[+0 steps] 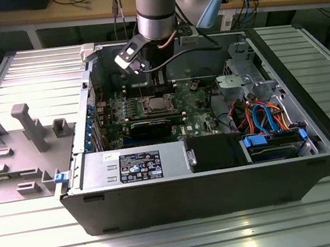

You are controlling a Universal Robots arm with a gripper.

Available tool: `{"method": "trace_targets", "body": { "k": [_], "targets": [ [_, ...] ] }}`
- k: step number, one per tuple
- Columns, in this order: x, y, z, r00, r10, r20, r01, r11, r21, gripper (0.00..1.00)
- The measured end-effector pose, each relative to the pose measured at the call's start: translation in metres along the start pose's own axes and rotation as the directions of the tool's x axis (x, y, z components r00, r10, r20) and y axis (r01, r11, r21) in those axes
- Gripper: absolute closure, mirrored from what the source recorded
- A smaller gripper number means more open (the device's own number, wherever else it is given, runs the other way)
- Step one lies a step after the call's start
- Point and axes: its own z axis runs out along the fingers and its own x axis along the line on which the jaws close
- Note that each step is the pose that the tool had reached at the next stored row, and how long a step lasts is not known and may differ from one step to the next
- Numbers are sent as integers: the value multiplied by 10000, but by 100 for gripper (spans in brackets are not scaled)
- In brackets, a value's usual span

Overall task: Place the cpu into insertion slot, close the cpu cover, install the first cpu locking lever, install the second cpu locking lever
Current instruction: 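Install the first cpu locking lever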

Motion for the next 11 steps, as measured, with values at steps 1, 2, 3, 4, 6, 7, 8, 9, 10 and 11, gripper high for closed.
{"method": "trace_targets", "body": {
  "k": [1,2,3,4,6,7,8,9,10,11],
  "targets": [
    [0,0,-20,10000,0,7,0,10000,0,89],
    [1,0,-44,10000,0,19,0,10000,1,89],
    [2,-1,-93,10000,1,49,-1,10000,2,89],
    [2,-2,-124,10000,2,76,-2,10000,2,89],
    [3,-2,-167,9999,3,118,-3,10000,2,89],
    [3,-2,-181,9999,2,137,-2,10000,2,89],
    [4,-2,-207,9998,3,181,-3,10000,3,89],
    [4,-3,-219,9998,3,209,-3,10000,3,89],
    [4,-2,-221,9998,3,221,-3,10000,2,89],
    [4,-2,-221,9997,2,226,-3,10000,3,89]
  ]
}}
